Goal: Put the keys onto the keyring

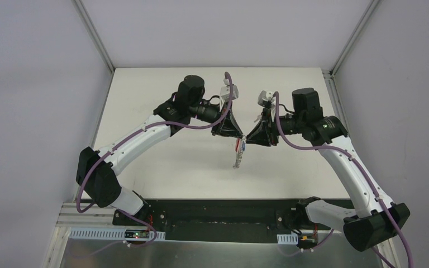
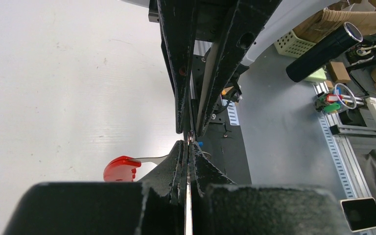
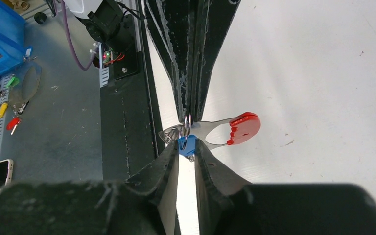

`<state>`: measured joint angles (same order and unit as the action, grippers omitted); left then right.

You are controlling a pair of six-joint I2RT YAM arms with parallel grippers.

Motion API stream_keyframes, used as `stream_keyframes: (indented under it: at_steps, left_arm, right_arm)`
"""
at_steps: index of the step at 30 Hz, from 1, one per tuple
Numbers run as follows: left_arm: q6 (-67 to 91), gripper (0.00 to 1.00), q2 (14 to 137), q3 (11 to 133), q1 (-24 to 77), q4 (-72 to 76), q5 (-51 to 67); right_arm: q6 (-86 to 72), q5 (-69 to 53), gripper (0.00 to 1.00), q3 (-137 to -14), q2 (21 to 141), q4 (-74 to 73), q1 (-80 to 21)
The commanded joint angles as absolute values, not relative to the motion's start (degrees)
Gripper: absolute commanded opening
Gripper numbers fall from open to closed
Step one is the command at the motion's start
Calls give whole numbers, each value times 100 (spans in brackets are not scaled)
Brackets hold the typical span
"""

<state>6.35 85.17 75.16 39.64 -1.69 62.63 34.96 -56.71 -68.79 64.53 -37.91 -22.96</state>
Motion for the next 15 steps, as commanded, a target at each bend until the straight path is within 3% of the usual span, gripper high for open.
stream_keyframes:
  at_steps: [1, 6, 15]
  left_arm:
    - [756, 0, 8252, 7541, 3920, 210, 6500]
    - [829, 0, 8253, 7541, 3920, 279, 6512]
    - [1826, 0, 8282, 7293, 3872, 1537, 6528]
  right_arm:
    - [3499, -5965, 17, -6864, 6518, -3636, -2261]
    - [3459, -6016, 0, -6826, 6557, -3576, -2267]
    - [3179, -6190, 0, -6528, 6537, -3222, -2263]
